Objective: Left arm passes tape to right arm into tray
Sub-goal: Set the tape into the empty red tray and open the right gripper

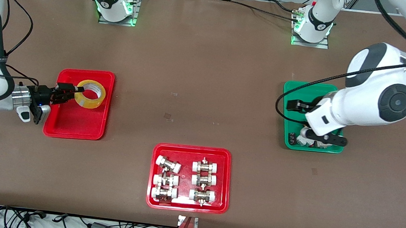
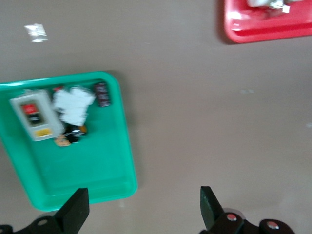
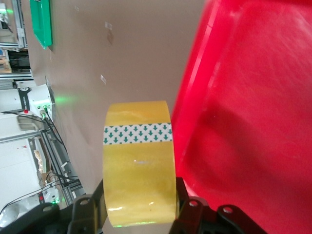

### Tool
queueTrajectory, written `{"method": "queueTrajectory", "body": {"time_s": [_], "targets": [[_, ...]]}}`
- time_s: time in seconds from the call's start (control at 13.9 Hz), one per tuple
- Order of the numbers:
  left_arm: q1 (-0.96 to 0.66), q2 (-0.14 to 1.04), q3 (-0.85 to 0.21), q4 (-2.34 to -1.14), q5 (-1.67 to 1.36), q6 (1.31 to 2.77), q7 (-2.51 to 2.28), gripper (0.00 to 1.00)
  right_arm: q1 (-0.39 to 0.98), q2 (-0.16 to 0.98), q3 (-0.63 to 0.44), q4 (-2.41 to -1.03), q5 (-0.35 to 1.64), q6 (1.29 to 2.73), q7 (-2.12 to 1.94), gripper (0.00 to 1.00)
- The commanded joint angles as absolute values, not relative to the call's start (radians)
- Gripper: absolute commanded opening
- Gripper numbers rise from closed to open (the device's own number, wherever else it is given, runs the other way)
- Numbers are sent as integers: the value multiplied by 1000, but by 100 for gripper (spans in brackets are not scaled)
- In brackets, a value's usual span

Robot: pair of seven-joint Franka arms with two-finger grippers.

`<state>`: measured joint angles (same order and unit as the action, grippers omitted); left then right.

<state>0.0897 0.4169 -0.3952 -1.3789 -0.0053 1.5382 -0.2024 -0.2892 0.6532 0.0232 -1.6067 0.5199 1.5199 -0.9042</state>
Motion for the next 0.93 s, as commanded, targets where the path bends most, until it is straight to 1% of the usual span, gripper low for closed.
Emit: {"method": "queueTrajectory", "body": {"time_s": [0.0,0.07,0.14,0.22,0.29,0.36,0.43,0.5,0.72,0.86], "targets": [[136,391,-402,-1388,31,1520,-150,100,-328,716,41,-1578,493,1502,-977,0],[141,390,-397,-1388,34,1517,-152,100,-328,719,41,-1578,479,1509,-979,2],[147,388,-399,-1388,34,1491,-161,100,-328,719,41,-1578,463,1523,-979,7],[147,371,-400,-1388,61,1464,-208,100,-324,722,43,-1578,437,1538,-980,26],[147,358,-405,-1388,86,1456,-253,100,-321,726,43,-1578,413,1554,-985,56],[141,357,-400,-1388,95,1442,-249,100,-318,727,43,-1578,405,1565,-995,77],[149,357,-402,-1388,122,1409,-211,100,-310,727,44,-1580,394,1581,-1017,89],[147,357,-402,-1388,190,1408,-140,100,-301,726,44,-1580,373,1598,-1044,100],[130,357,-416,-1388,282,1410,-64,100,-275,721,44,-1585,322,1646,-1098,100],[141,356,-422,-1388,265,1417,-74,100,-235,692,46,-1583,221,1687,-1100,100]]}}
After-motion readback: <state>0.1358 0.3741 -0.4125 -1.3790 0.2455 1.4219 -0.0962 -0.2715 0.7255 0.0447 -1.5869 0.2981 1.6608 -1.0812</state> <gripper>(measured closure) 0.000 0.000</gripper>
